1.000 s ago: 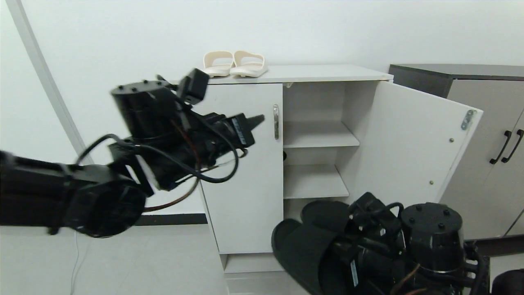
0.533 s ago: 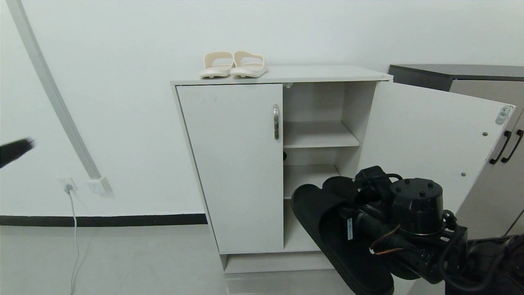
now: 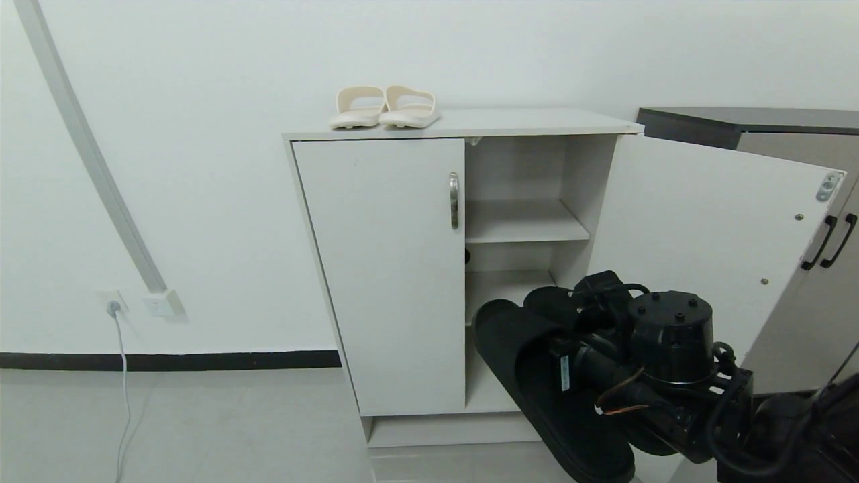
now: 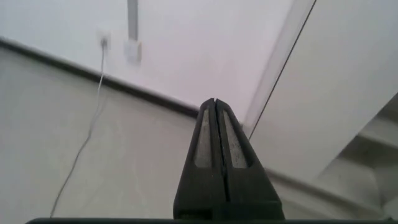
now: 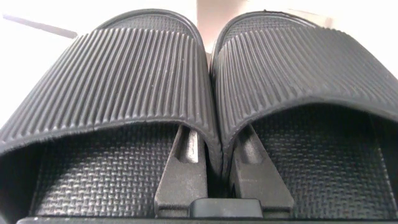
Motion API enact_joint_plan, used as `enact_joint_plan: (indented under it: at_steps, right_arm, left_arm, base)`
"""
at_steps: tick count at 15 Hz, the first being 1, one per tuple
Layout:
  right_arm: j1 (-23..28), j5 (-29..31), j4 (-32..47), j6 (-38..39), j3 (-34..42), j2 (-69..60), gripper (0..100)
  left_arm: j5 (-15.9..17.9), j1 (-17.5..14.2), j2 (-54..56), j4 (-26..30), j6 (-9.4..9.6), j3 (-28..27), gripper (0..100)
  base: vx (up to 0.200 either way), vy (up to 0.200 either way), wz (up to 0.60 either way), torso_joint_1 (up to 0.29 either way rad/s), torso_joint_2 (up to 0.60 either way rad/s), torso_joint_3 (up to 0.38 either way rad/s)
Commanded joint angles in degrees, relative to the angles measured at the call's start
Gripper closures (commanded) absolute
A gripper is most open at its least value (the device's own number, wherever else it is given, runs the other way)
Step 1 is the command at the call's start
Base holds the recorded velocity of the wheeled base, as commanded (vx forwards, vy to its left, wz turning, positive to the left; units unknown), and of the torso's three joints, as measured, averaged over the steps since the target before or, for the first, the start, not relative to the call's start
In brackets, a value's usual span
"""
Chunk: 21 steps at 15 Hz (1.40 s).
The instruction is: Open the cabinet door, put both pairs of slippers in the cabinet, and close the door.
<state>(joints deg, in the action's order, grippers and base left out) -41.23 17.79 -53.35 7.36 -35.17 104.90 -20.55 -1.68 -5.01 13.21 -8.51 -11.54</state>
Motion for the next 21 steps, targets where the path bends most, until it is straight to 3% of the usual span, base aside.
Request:
enact_joint_plan:
  at_steps: [1,2,3,4,5,7,9,10,11,12,13,14,15,16,17,18,20,21]
  right_arm:
    - [-0.17,2.08,0.0,0.02,-1.48,0.57,100]
    - [-0.17,3.66,0.0,0.11,-1.92,0.83,100]
    - [-0.17,4.27,0.0,0.11,-2.01,0.83,100]
    - [-0.17,5.07,0.0,0.11,-2.01,0.92,100]
    - [-0.17,5.07,0.0,0.11,-1.92,1.01,100]
    - [-0.17,5.07,-0.09,0.11,-2.01,1.71,100]
    - [-0.17,4.98,-0.18,0.11,-2.1,1.89,100]
    - [0.1,4.98,-0.18,0.11,-2.1,2.06,100]
    - [0.27,4.98,-0.27,0.11,-2.1,2.06,100]
    - [0.18,4.98,-0.27,0.11,-2.01,2.06,100]
    - [0.18,4.98,-0.27,0.2,-1.92,2.06,100]
    - [-0.08,4.98,-0.27,0.2,-2.1,2.59,100]
    - [-0.61,5.07,-0.79,0.28,-2.18,3.47,100]
    - [-0.78,5.07,-2.2,0.2,-2.18,4.52,100]
    - [-0.87,5.15,-2.55,0.11,-2.18,4.7,100]
    - [-1.49,5.86,-3.96,0.02,-2.71,5.84,100]
    - [-1.57,8.23,-3.96,0.11,-4.12,6.81,100]
    - [-1.57,10.43,-3.96,0.2,-5.44,7.86,100]
  left_arm:
    - [-0.72,-0.16,2.02,-9.79,3.59,8.73,100]
    - [-0.8,-0.16,2.11,-10.05,5.87,9.08,100]
    - [-1.07,-0.16,2.11,-10.14,6.4,9.08,100]
    - [-5.64,-0.51,1.85,-10.23,5.17,9.17,100]
    - [-7.22,-1.22,1.32,-10.58,4.03,9.35,100]
    - [-5.64,-1.22,1.32,-10.58,5.96,9.35,100]
    - [11.68,-0.16,1.76,-10.93,11.85,9.35,100]
    - [23.63,2.74,2.73,-13.48,11.06,10.49,100]
    - [25.83,2.65,2.9,-14.36,5.96,10.93,100]
    - [25.3,2.56,3.08,-14.01,0.77,10.84,100]
    - [22.49,2.12,4.4,-13.48,0.51,10.67,100]
    - [21.78,1.77,5.01,-13.74,2.8,10.75,100]
    - [23.63,1.77,5.01,-13.65,8.42,10.84,100]
    - [28.73,1.77,5.01,-12.78,13.08,10.58,100]
    - [29.17,1.77,5.01,-12.51,13.87,10.49,100]
    - [25.74,1.59,5.01,-13.04,15.54,11.28,100]
    - [25.83,1.59,5.01,-13.13,12.38,11.46,100]
    - [25.65,1.68,5.01,-13.13,12.02,11.54,100]
  base:
    - [0.0,0.0,0.0,0.0,0.0,0.0]
    - [0.0,0.0,0.0,0.0,0.0,0.0]
    - [0.0,0.0,0.0,0.0,0.0,0.0]
    - [0.0,0.0,0.0,0.0,0.0,0.0]
    - [0.0,0.0,0.0,0.0,0.0,0.0]
    - [0.0,0.0,0.0,0.0,0.0,0.0]
    - [0.0,0.0,0.0,0.0,0.0,0.0]
    - [0.0,0.0,0.0,0.0,0.0,0.0]
    - [0.0,0.0,0.0,0.0,0.0,0.0]
    - [0.0,0.0,0.0,0.0,0.0,0.0]
    - [0.0,0.0,0.0,0.0,0.0,0.0]
    - [0.0,0.0,0.0,0.0,0.0,0.0]
    - [0.0,0.0,0.0,0.0,0.0,0.0]
    - [0.0,0.0,0.0,0.0,0.0,0.0]
    - [0.0,0.0,0.0,0.0,0.0,0.0]
    - [0.0,0.0,0.0,0.0,0.0,0.0]
    - [0.0,0.0,0.0,0.0,0.0,0.0]
    - [0.0,0.0,0.0,0.0,0.0,0.0]
